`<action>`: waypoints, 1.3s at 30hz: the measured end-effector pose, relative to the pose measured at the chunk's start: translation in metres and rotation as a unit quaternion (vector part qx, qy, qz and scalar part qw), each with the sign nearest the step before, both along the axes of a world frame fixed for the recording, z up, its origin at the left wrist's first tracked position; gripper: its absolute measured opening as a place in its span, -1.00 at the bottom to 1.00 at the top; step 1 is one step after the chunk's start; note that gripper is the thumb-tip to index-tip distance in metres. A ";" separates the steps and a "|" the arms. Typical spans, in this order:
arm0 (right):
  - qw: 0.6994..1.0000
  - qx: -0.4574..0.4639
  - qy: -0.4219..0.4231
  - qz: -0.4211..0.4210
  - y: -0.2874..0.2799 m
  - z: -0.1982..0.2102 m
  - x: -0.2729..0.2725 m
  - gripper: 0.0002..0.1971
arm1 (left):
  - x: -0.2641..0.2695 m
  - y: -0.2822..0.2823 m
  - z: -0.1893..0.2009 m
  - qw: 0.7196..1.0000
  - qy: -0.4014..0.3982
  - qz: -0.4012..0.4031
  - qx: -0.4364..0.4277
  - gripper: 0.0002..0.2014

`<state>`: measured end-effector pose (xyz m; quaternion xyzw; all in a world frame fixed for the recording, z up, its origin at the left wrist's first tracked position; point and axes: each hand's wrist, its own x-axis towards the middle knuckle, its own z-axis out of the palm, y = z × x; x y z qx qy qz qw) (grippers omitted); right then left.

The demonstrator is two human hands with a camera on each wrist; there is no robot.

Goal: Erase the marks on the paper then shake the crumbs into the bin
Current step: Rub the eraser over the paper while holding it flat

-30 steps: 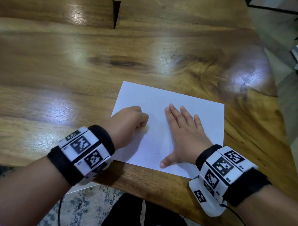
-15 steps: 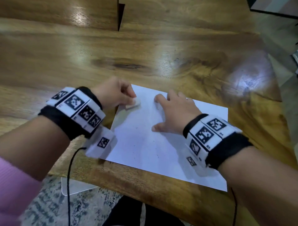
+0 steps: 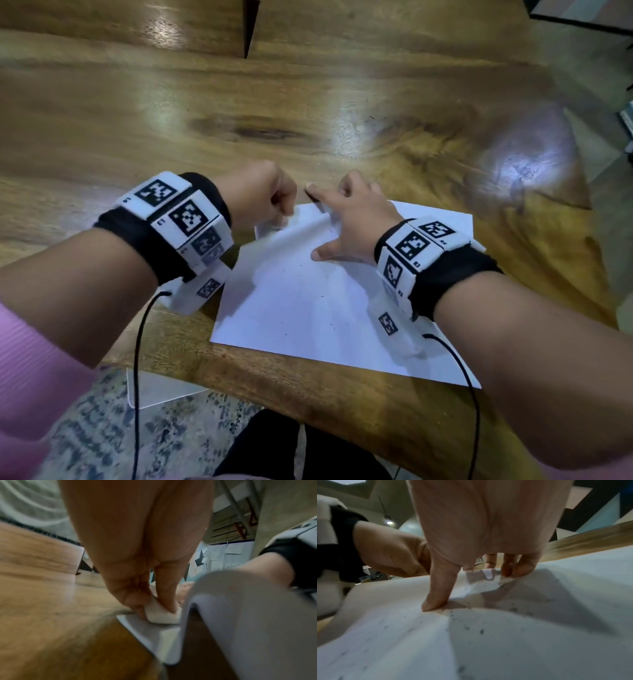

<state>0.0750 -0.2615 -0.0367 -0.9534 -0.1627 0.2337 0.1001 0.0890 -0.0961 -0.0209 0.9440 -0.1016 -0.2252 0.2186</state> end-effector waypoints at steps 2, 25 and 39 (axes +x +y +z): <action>1.000 -0.004 0.005 0.002 0.001 0.000 0.000 -0.01 | 0.001 -0.001 0.003 1.000 -0.026 0.005 0.001 -0.94; 0.999 -0.040 -0.005 0.024 0.008 -0.005 0.006 -0.03 | -0.005 0.012 0.000 0.997 -0.038 0.050 0.040 -0.92; 0.999 -0.045 0.001 0.029 0.007 -0.006 0.003 0.04 | -0.015 0.028 0.000 0.999 0.014 0.026 0.016 -0.81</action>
